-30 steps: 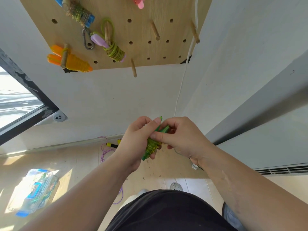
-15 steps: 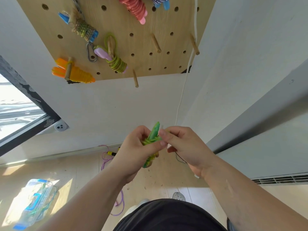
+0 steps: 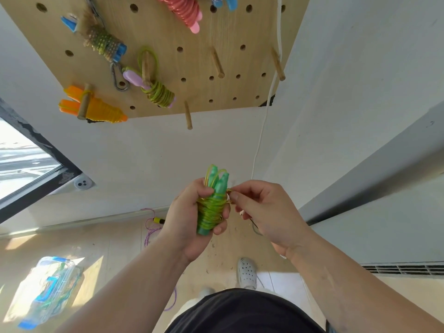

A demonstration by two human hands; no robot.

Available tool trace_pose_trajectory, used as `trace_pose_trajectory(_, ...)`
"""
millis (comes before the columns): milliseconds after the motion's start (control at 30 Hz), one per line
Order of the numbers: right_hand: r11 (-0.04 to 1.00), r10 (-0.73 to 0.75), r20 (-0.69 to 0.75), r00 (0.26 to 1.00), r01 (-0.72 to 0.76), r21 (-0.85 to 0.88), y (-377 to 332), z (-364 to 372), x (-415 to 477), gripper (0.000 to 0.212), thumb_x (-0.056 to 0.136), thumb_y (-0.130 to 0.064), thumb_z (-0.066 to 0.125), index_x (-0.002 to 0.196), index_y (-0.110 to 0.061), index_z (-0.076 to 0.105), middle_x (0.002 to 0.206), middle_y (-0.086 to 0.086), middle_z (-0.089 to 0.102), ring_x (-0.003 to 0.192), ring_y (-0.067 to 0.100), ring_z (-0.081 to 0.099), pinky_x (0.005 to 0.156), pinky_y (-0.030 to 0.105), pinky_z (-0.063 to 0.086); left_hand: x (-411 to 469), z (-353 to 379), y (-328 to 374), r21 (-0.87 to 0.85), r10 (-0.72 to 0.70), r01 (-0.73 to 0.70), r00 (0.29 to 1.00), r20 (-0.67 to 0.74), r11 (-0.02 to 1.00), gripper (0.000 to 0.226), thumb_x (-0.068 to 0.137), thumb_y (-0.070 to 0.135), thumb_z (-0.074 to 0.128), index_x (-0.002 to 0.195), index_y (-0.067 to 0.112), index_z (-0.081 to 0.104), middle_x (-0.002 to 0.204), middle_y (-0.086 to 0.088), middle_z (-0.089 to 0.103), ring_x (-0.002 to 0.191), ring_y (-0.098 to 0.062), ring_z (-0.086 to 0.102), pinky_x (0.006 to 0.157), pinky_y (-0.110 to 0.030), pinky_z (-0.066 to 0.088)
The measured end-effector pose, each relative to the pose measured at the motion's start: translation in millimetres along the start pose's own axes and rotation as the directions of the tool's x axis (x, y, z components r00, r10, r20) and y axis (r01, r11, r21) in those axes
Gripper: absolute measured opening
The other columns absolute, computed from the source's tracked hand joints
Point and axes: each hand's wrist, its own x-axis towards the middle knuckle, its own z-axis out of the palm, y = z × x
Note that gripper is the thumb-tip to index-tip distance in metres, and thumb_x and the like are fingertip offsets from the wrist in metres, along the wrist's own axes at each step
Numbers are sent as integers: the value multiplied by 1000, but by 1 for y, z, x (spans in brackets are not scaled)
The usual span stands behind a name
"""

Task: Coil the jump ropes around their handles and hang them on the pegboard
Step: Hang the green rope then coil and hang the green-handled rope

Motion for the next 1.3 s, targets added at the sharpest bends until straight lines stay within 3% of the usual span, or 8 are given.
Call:
trace_pose_trajectory(167, 998, -42, 78, 996, 46, -50, 0, -26, 22, 7, 94, -11, 69, 87, -10, 72, 72, 1, 71, 68, 7, 66, 59, 22, 50, 23, 13, -12, -10, -45, 44, 994, -100, 999, 25, 75, 15, 49, 97, 9, 60, 88, -16, 62, 65, -25, 56, 48, -32, 39)
trace_pose_trajectory(267, 988, -69, 144, 987, 88, -128, 1, -35, 39, 6, 93, -15, 71, 87, -14, 70, 78, 2, 73, 74, 13, 72, 64, 29, 58, 34, 20, -22, 138, -8, 42, 971, -238, 990, 25, 93, 20, 47, 102, 11, 69, 100, -17, 66, 84, -26, 60, 72, -41, 44)
trace_pose_trajectory(367, 975, -87, 212, 974, 126, -181, 3, -43, 59, 8, 93, -18, 71, 86, -20, 68, 80, 1, 71, 75, 19, 72, 69, 36, 62, 43, 30, -27, 373, 105, 57, 910, -400, 926, 32, 102, 31, 48, 90, 24, 76, 85, -4, 69, 83, -20, 59, 80, -42, 44)
trace_pose_trajectory(633, 963, -55, 442, 895, 164, -213, 3, -60, 118, 9, 95, -19, 69, 86, -17, 69, 75, -1, 67, 69, 16, 66, 65, 31, 62, 65, 34, -26, 683, 317, -2, 887, -337, 731, 33, 108, 28, 46, 133, 48, 51, 97, 8, 73, 92, -16, 73, 86, -38, 61)
trace_pose_trajectory(867, 925, -9, 532, 847, 209, -318, 2, -49, 156, 11, 90, -21, 74, 80, -17, 73, 73, 1, 71, 69, 19, 69, 72, 40, 61, 75, 17, -19, 359, 229, -38, 831, -507, 932, 11, 102, 5, 54, 108, 12, 59, 104, -22, 68, 94, -44, 71, 82, -58, 60)
trace_pose_trajectory(967, 907, -30, 495, 868, 232, -352, 2, -40, 173, 7, 81, -18, 79, 76, -17, 73, 70, -4, 70, 64, 9, 64, 70, 33, 57, 90, 6, -14, 287, 243, -93, 804, -544, 953, 8, 102, 5, 53, 96, 10, 55, 88, -17, 70, 88, -35, 71, 76, -48, 54)
trace_pose_trajectory(1067, 948, 14, 479, 878, 140, -285, 1, -28, 188, 5, 83, -10, 78, 82, -12, 74, 75, 4, 75, 73, 24, 72, 69, 37, 61, 108, -9, -10, 279, 242, -96, 792, -560, 956, 10, 103, 11, 56, 93, 15, 58, 86, -14, 74, 85, -35, 70, 76, -44, 50)
trace_pose_trajectory(1300, 939, 75, 340, 937, 49, -342, -4, 0, 221, 8, 86, -12, 79, 83, -19, 77, 77, 1, 75, 77, 22, 72, 73, 38, 63, 151, -60, 20, 55, 107, -92, 846, -522, 994, 23, 100, 9, 61, 122, 16, 64, 107, -17, 74, 98, -31, 72, 71, -38, 58)
